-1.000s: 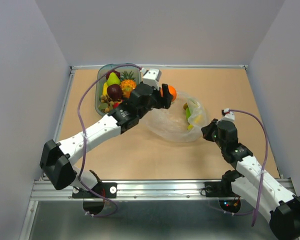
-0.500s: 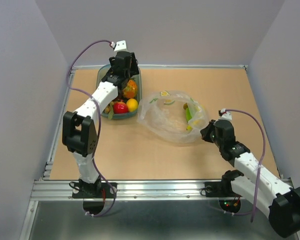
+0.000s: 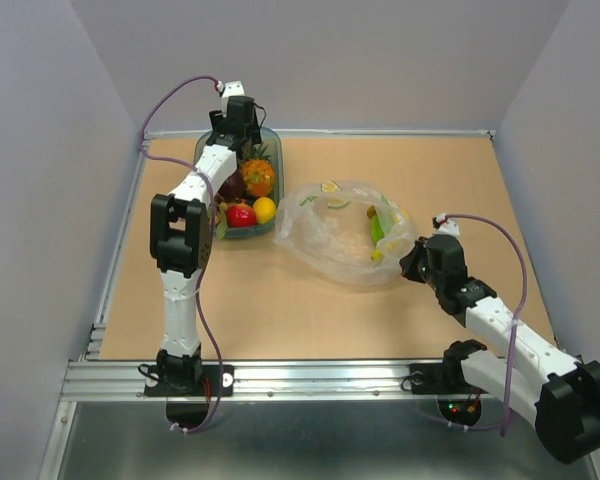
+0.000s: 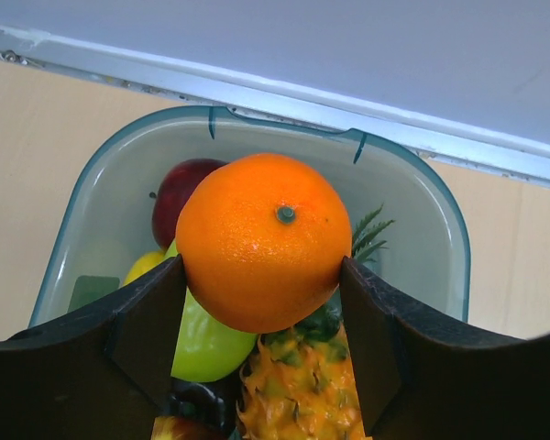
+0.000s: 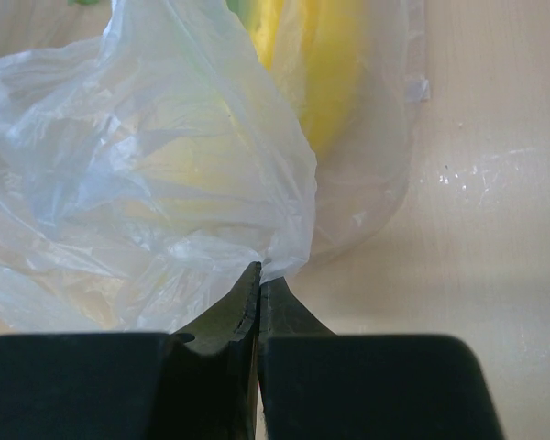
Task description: Untie the knot of the plastic bag and take out the fruit
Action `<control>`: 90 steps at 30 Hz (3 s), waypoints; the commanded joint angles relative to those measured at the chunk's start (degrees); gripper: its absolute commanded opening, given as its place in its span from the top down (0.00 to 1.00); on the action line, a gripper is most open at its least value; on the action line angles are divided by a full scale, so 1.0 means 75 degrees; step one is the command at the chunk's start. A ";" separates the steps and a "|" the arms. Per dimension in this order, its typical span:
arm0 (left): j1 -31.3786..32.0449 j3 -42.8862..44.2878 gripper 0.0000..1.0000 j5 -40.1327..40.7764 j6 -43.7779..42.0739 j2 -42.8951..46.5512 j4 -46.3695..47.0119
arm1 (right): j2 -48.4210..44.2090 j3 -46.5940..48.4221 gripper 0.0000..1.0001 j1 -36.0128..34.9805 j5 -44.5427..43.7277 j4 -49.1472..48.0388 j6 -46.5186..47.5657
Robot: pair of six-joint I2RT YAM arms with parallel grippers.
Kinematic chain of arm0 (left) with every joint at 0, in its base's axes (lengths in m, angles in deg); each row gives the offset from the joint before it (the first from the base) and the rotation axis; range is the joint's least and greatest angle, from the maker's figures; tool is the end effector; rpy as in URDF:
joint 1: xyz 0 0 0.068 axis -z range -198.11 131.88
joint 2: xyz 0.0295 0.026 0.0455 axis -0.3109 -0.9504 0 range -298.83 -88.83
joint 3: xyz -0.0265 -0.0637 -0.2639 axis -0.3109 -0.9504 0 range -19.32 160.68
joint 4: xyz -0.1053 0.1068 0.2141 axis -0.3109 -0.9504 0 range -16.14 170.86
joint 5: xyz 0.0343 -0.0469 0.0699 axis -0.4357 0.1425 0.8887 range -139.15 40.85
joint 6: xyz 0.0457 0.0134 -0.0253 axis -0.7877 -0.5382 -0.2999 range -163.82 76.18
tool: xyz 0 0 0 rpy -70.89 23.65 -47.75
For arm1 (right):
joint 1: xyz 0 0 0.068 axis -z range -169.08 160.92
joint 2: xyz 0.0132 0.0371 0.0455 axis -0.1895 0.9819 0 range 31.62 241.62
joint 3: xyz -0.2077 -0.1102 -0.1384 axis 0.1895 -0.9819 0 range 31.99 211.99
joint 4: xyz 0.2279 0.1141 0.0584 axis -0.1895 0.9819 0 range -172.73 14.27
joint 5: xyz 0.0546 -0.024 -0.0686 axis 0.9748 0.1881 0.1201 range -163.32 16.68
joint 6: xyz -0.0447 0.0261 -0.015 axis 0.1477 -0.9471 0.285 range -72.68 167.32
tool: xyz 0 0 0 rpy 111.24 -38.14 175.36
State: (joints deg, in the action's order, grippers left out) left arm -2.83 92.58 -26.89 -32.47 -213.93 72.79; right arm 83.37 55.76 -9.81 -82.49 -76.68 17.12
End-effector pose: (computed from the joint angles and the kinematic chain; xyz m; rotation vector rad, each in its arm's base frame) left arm 0.5086 -0.1250 0.2931 -0.1899 1.9044 0.0643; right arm 0.1811 0.0625 0.1978 0.2715 2.1588 0.3393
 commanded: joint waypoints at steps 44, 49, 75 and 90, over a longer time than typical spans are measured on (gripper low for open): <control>0.4312 -0.8532 0.07 -0.1140 0.0900 0.6790 0.4589 | 0.3880 0.4601 0.10 -0.0013 -0.1765 0.1492 0.1214; 0.4535 -0.8966 0.07 -0.1304 0.1052 0.6134 0.5318 | 0.3894 0.4541 0.75 -0.0001 -0.1733 0.1362 0.1622; 0.5157 -0.9107 0.07 -0.1070 0.2107 0.4574 0.5952 | 0.2265 0.4496 0.99 -0.2323 -0.4494 0.3015 0.0981; 0.5578 -0.7972 0.08 -0.1093 0.0995 0.4387 0.5168 | 0.3237 0.2679 0.99 -0.0142 -0.2563 0.2230 -0.0193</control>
State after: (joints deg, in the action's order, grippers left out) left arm 37.83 27.69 -35.43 -21.21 -181.47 112.00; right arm 107.59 77.69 -11.21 -105.02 -56.38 18.56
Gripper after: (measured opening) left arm 0.927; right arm 0.013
